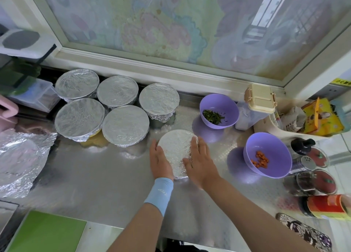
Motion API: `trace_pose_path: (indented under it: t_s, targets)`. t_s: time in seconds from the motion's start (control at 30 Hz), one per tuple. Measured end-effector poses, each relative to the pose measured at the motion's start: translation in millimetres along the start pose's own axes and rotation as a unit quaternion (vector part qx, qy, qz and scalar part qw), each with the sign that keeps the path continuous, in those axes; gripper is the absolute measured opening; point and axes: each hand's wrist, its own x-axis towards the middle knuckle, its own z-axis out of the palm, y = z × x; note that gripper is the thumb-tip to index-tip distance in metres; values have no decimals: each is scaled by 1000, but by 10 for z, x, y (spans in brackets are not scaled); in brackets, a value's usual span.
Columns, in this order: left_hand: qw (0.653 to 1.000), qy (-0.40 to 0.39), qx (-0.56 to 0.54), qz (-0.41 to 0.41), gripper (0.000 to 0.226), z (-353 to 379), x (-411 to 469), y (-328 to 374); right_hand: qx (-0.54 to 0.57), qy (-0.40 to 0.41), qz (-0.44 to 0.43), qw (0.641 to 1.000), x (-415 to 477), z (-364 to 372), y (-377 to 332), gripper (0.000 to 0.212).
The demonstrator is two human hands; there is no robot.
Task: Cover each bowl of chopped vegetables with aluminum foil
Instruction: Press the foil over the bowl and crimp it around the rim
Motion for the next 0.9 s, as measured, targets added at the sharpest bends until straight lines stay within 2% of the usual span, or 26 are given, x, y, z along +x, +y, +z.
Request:
trace_pose_path:
  t_s: [0.1,0.17,0.27,0.33,0.47,0.6,0.73,0.9]
  targets:
    - [999,-36,-22,-5,39,-108,134,48,-69,42,28,996,1,9,-58,78]
    - [999,5,-30,-10,39,-128,59,-3,-96,52,28,994,62,-10,-79,83]
    - [998,37,-44,-28,41,-79,-200,-148,-83,24,-15,996,164,-27,-77,87]
    - [997,42,-50,-33,40,-9,-288,-191,-61,8,-29,998,183,-30,-71,80]
    - [995,61,-46,-66,36,118,-123,-127,-18,17,-5,1000,132,-3,-67,76]
    - [996,-5,-61,-62,35,110,57,60,12,14,27,999,52,5,-84,74]
    - [995,-54,-18,-88,44,-27,178,104,15,22,29,999,51,-10,-84,73]
    - [999,36,26,-17,43,-177,-110,130,23,31,31,999,61,-19,-66,74]
